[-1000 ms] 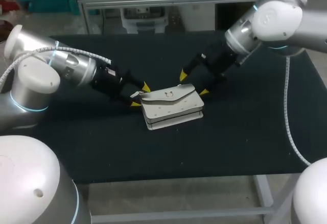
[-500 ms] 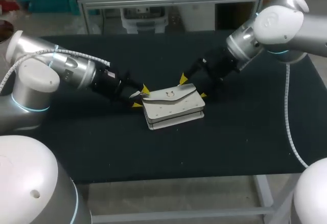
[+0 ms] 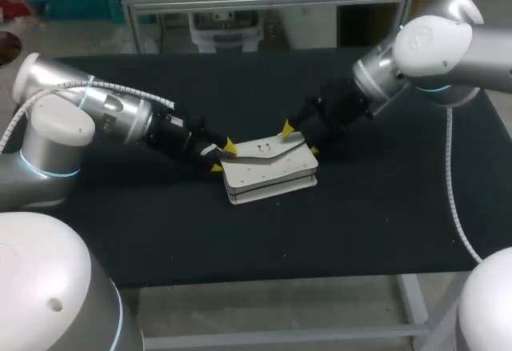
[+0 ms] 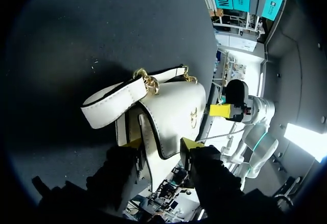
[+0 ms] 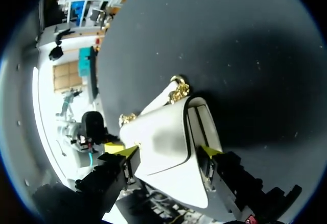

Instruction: Pick up the bag, open it, inspect its contents, close it, and place it on the opposite side

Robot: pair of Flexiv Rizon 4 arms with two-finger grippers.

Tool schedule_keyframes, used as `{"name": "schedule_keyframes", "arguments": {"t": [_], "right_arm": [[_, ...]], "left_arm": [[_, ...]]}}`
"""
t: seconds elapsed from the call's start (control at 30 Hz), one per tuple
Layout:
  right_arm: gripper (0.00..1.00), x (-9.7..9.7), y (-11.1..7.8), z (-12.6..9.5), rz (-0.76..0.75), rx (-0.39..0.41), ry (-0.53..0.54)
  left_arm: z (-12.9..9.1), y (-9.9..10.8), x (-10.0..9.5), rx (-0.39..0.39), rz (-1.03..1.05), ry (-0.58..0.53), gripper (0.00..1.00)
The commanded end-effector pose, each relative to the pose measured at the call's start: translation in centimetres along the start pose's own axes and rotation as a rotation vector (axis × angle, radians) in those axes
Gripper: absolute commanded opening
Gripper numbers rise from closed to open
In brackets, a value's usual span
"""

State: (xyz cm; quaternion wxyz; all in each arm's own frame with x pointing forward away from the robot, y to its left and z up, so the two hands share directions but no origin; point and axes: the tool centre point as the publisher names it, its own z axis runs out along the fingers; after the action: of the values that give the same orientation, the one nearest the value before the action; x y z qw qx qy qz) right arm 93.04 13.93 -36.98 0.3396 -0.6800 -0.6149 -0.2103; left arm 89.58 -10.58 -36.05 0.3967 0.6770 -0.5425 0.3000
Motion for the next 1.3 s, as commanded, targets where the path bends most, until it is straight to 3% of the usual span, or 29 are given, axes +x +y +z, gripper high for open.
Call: {"name": "schedule_keyframes", "arguments": {"t": [0.03, 0.1, 0.17, 0.23, 0.37, 0.43, 0.47, 0.5, 0.57, 0.63, 0.8, 1.13, 1.3], "right_arm": [[0.6, -0.7, -1.0, 0.3, 0.008, -0.036, 0.012], [0.48, -0.9, -1.2, 0.4, 0.022, -0.056, 0.01], [0.3, -1.1, -1.4, 0.5, 0.029, -0.061, 0.019], [0.0, -1.2, -1.5, 0.6, 0.033, -0.071, 0.02], [0.0, -1.2, -1.7, 0.6, 0.038, -0.097, 0.02], [0.0, -1.3, -1.8, 0.6, 0.044, -0.116, 0.011], [0.08, -1.3, -1.8, 0.6, 0.044, -0.116, 0.011], [0.37, -1.4, -1.9, 0.5, 0.048, -0.122, 0.01], [0.63, -1.4, -1.8, 0.3, 0.049, -0.128, 0.008], [0.72, -1.2, -1.8, -0.1, 0.048, -0.146, -0.003], [0.82, -0.7, -1.7, -0.8, 0.036, -0.172, -0.012], [0.65, -0.5, -0.9, -0.6, 0.04, -0.191, 0.004], [0.67, -1.1, -0.6, 0.5, 0.054, -0.177, 0.004]], "left_arm": [[0.7, -1.7, -0.3, -0.006, -0.006, 0.002, 0.18], [0.5, -2.5, -0.3, -0.003, -0.008, 0.012, 0.12], [0.3, -3.2, -0.2, 0.012, -0.01, 0.017, 0.0], [0.1, -3.9, -0.1, 0.029, -0.006, 0.022, 0.0], [-0.1, -5.1, 0.0, 0.026, -0.004, 0.035, 0.0], [-0.1, -5.3, 0.0, 0.02, -0.001, 0.039, 0.18], [-0.1, -5.3, 0.0, 0.019, 0.001, 0.039, 0.3], [-0.1, -5.2, -0.1, 0.019, 0.004, 0.039, 0.36], [-0.3, -5.0, -0.1, 0.02, 0.012, 0.036, 0.38], [-0.5, -4.7, 0.1, 0.023, 0.023, 0.035, 0.38], [-1.0, -3.6, 0.7, 0.038, 0.057, 0.029, 0.39], [-0.6, -3.5, 1.1, 0.025, 0.076, 0.025, 0.35], [-0.2, -3.9, 0.7, 0.008, 0.061, 0.028, 0.35]]}}
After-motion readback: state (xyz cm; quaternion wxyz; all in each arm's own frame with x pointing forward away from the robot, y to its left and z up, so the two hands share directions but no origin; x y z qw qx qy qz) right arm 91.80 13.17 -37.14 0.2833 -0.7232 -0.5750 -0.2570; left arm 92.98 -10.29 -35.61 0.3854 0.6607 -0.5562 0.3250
